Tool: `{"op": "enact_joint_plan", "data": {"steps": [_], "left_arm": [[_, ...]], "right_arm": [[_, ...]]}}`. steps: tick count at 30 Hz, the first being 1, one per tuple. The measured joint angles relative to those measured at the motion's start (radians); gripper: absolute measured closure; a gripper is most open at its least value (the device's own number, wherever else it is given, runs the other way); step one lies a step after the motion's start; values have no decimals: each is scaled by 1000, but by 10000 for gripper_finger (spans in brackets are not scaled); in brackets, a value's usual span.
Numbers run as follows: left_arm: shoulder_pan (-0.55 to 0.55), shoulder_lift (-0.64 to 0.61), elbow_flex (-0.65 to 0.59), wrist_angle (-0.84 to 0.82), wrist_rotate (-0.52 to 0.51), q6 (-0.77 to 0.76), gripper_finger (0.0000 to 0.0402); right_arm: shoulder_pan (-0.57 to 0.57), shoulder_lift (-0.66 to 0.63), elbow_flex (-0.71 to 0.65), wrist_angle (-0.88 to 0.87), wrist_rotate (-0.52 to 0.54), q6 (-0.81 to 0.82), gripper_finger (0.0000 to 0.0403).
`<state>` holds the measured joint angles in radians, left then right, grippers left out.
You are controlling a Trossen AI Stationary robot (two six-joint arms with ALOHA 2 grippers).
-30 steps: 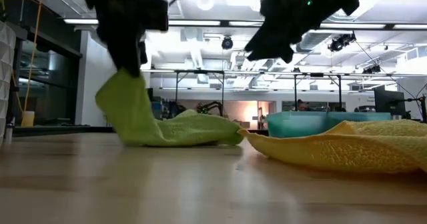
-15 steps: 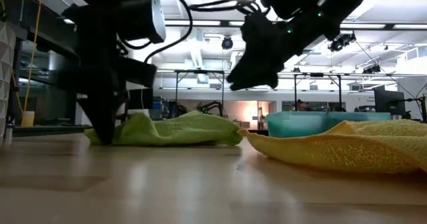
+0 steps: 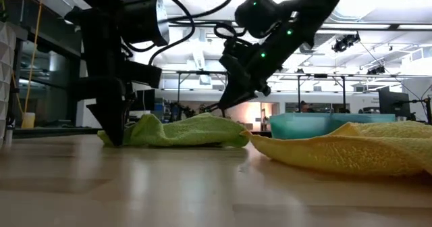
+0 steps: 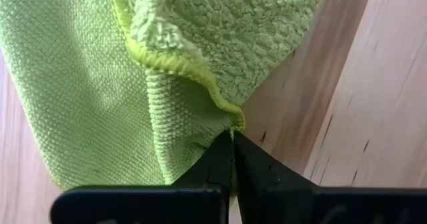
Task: Fold microfiber towels
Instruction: Fold the green towel
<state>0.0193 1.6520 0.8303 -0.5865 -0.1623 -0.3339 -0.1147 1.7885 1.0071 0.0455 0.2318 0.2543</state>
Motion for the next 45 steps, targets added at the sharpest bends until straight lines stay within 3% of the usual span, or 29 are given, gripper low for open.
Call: {"op": "enact_joint_plan", "data": {"steps": [2,4,8,10,19,30,35,41,45], "left_arm": [[0,0,-1,4,-3,-7,401],[0,0,-1,12,-3,-21,401],[0,0,-1,20,-4,-30,401],[0,0,-1,35,-4,-30,401],[0,1,-1,88,1,-31,401],[0,1,-1,75,-8,-34,401],[0,1,-1,76,-8,-32,402],[0,1,-1,76,-8,-30,401],[-1,0,-1,76,-8,-30,402]], "right_arm": [[-27,0,1,-33,-29,18,391],[-60,3,-3,-83,-76,98,386],[-120,24,-42,-72,-308,230,399],[-121,33,-43,-65,-366,262,398],[-73,75,-39,49,-350,376,402],[70,28,-40,78,-468,290,403],[139,31,-39,-30,-467,255,403],[146,1,-40,-94,-421,192,403],[101,-54,-40,-90,-296,165,403]]}}
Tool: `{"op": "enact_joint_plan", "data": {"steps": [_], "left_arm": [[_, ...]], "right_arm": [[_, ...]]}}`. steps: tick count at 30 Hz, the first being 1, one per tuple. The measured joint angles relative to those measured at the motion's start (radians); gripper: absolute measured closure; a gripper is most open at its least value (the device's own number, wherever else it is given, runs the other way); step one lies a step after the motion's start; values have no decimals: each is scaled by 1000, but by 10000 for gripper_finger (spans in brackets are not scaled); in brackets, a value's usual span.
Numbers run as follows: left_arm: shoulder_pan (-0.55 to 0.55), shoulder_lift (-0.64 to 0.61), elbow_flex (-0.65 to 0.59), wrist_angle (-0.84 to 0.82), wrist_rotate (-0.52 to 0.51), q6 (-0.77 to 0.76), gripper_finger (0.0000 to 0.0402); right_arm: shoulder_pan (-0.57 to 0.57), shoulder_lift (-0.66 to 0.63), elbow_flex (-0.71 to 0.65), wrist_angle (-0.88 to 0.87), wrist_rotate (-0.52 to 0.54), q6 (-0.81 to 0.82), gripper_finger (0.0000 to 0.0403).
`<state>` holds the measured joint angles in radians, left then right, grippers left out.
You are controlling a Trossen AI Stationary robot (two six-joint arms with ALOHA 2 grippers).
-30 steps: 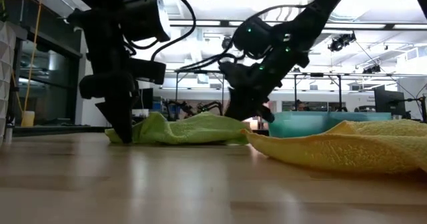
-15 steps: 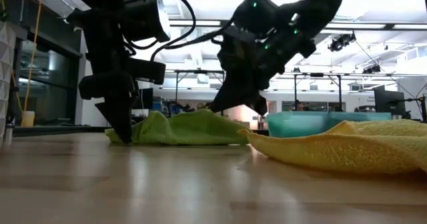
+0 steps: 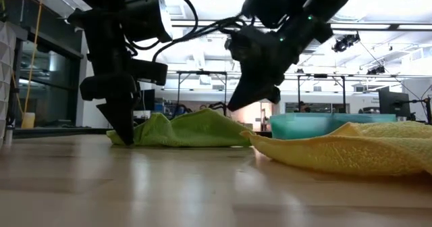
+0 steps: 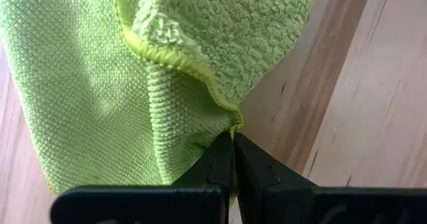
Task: Fold microfiber towels
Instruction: Fold the green towel
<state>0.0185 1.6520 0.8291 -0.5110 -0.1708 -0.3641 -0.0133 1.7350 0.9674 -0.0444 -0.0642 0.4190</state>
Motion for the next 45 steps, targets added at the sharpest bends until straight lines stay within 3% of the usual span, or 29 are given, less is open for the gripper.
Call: {"op": "enact_joint_plan", "data": {"steps": [5,9,16,27,35,40,45], "left_arm": [[0,0,0,7,-1,-2,401],[0,0,1,11,-4,-3,402],[0,0,1,12,-6,-26,402],[0,0,1,14,-6,-26,402],[0,0,1,11,-7,-18,402],[0,0,1,14,-18,-18,402],[0,0,1,18,-21,-23,402]], "right_arm": [[-88,11,0,49,35,57,403],[-103,69,0,120,-30,73,403],[-31,150,0,178,-78,122,403],[60,168,2,69,-94,70,403],[-39,35,1,4,-66,-88,403],[-113,57,1,66,-69,-80,403],[-104,133,0,140,-81,-35,403]]}}
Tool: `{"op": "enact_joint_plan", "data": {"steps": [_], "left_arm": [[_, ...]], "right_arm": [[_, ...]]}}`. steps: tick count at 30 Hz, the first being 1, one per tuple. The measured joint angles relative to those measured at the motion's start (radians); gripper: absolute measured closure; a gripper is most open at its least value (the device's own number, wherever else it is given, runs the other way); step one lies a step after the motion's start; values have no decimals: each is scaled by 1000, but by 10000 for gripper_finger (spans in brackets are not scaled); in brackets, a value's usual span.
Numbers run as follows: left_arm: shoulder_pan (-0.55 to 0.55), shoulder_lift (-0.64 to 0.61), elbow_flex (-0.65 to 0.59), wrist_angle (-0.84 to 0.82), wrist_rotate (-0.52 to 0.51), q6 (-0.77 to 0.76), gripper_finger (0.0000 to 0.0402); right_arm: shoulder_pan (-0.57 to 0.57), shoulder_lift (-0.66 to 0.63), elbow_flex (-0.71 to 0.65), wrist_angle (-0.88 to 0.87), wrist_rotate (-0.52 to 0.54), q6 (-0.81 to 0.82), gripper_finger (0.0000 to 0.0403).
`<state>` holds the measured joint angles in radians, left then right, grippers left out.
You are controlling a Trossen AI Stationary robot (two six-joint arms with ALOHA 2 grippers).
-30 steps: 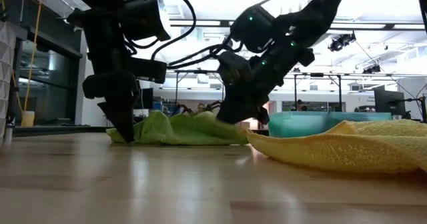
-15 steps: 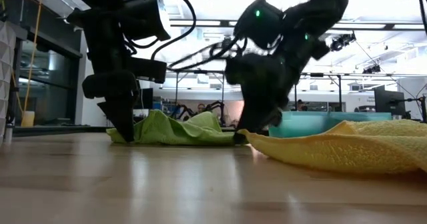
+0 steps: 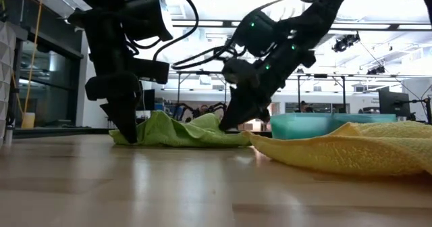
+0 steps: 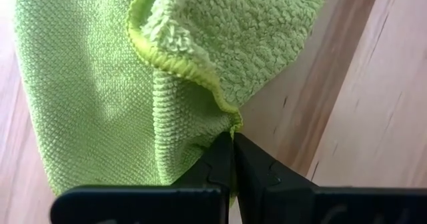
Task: Fold microfiber towels
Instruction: Fold the green towel
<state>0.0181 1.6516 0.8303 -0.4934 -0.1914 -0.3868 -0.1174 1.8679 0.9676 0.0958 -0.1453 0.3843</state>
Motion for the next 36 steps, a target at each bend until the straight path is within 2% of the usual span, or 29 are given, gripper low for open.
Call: {"op": "enact_joint_plan", "data": {"steps": [6,13,23,30,33,36], "left_arm": [[0,0,0,5,-4,-13,402],[0,0,0,22,-5,-24,402],[1,0,0,24,-14,-22,402],[1,0,0,27,-14,-22,402],[1,0,0,26,-14,-23,402],[1,0,0,27,-19,-28,402]], "right_arm": [[77,52,0,14,-15,33,403],[153,27,0,-78,-30,-57,403],[145,-79,-1,-126,-40,-227,403],[134,-44,0,-106,-27,-232,402],[130,-11,0,-66,-75,-231,385],[131,15,0,-43,-91,-235,344]]}}
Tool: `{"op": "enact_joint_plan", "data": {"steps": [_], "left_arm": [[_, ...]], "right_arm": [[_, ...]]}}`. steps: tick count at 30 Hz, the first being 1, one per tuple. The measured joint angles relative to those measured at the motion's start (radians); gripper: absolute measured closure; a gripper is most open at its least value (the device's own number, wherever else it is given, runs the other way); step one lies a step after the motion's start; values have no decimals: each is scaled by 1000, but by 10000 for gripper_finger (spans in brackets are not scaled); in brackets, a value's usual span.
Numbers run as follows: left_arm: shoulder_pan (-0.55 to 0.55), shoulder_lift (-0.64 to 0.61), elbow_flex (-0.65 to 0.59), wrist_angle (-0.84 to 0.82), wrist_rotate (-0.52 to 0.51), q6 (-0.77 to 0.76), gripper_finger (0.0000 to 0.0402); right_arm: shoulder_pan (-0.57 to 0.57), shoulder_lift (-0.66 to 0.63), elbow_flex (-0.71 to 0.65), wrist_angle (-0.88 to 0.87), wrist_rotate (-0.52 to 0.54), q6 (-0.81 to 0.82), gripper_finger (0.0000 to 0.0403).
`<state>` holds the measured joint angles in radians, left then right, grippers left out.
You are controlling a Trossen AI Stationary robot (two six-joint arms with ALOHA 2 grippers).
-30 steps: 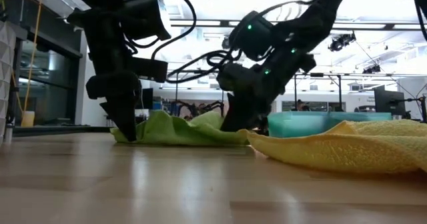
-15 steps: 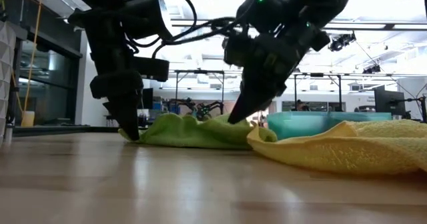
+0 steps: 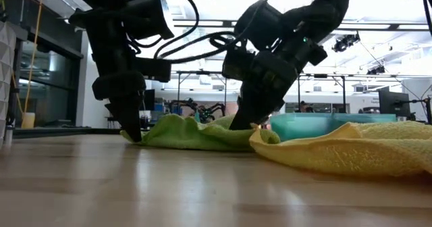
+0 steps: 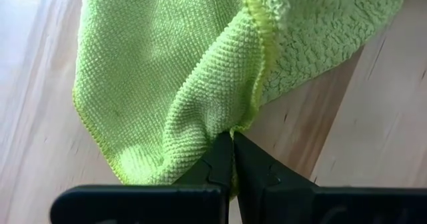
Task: Fold microfiber towels
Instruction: Fold the green towel
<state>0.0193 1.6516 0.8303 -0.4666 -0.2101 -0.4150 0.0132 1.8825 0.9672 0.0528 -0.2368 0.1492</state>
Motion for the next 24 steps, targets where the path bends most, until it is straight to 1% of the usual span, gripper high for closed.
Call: {"op": "enact_joint_plan", "data": {"steps": [5,7,9,14,19,21,24], "left_arm": [[0,0,0,1,-3,-3,402],[0,0,0,1,-3,-4,402],[0,0,0,1,-4,-9,402],[0,0,0,2,-7,-27,402],[0,0,0,6,-12,-27,402],[0,0,0,12,-15,-27,402],[0,0,0,25,-15,-27,402]], "right_arm": [[0,15,0,-9,22,-62,267],[0,15,0,-8,49,-90,249],[0,15,0,-8,69,-109,239],[0,15,0,-13,71,-174,236],[0,15,0,-17,71,-183,238],[0,15,0,-18,71,-175,247],[0,15,0,-19,71,-173,274]]}}
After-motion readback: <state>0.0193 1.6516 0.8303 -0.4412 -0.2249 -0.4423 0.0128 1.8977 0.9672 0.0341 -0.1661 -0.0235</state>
